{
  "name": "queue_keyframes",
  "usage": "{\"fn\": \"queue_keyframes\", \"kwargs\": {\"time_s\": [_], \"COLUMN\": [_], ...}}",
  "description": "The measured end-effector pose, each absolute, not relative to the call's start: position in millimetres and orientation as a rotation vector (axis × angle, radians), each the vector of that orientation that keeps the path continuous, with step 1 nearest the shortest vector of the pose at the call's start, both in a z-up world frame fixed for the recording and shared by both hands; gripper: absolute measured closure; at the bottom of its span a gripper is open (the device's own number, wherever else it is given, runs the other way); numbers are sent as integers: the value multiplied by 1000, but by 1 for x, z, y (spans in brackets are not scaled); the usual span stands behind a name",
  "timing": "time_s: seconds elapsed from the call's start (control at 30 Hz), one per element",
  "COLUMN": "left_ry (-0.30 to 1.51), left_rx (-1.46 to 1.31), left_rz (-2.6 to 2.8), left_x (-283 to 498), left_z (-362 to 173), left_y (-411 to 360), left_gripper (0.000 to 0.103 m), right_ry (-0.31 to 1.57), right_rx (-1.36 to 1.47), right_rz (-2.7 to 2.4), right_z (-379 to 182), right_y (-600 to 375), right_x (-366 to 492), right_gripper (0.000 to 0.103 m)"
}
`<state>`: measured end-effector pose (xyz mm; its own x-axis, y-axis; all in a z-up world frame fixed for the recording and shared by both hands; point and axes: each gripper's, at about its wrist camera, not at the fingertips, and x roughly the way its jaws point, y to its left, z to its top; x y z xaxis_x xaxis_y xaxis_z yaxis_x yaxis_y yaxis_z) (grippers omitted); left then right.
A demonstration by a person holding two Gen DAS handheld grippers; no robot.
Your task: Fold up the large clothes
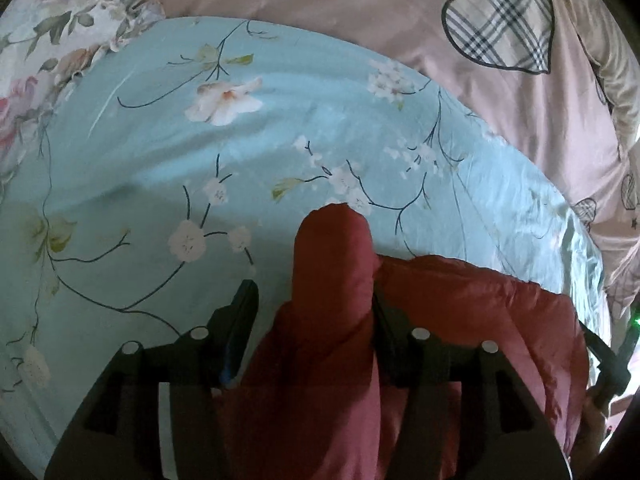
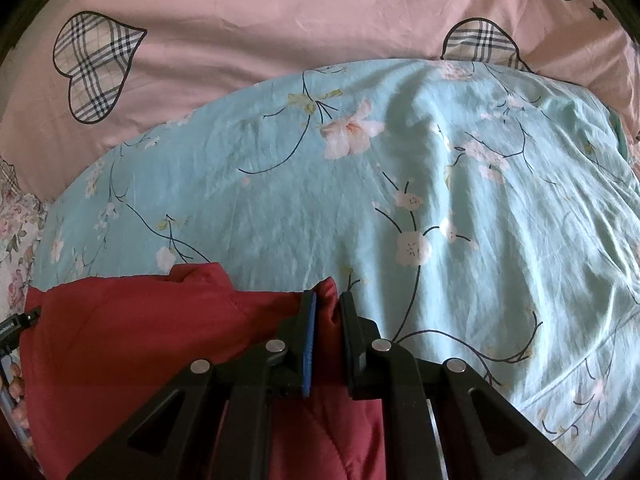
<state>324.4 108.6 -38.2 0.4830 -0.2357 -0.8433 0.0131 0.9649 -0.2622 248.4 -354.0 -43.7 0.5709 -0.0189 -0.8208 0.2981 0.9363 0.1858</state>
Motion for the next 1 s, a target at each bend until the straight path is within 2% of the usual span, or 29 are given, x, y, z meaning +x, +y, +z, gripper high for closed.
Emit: {"fn": "queue_keyframes", "kwargs": {"time_s": [0.1, 0.17, 0.23, 0.33, 0.67, 0.77, 1.0], "left_ry": [1063, 1066, 1053, 1022, 955, 934, 934], "left_rx": [-213, -220, -261, -313, -321, -301, -247], "left_rz": [-135, -131, -139, -128, -156, -181, -218], "left_x": [325, 326, 324, 320, 287, 267, 206], "left_z": [-37, -35, -29, -18, 11, 20, 21], "left_y": [106, 107, 113, 126, 135, 132, 117], "left_gripper": [45, 44, 41, 31, 31, 31, 31], "right_ry": [951, 949, 932, 898, 862, 852, 812], "right_rx": [333, 349, 359, 374, 369, 368, 389], "right_rz": [-202, -217, -237, -244, -175, -144, -62], "right_z": [-43, -40, -35, -25, -3, 0, 2], "right_y": [-357, -362, -366, -372, -360, -350, -319], "right_x": [248, 245, 238, 227, 182, 164, 111], "right_gripper": [88, 72, 62, 50, 48, 43, 40]}}
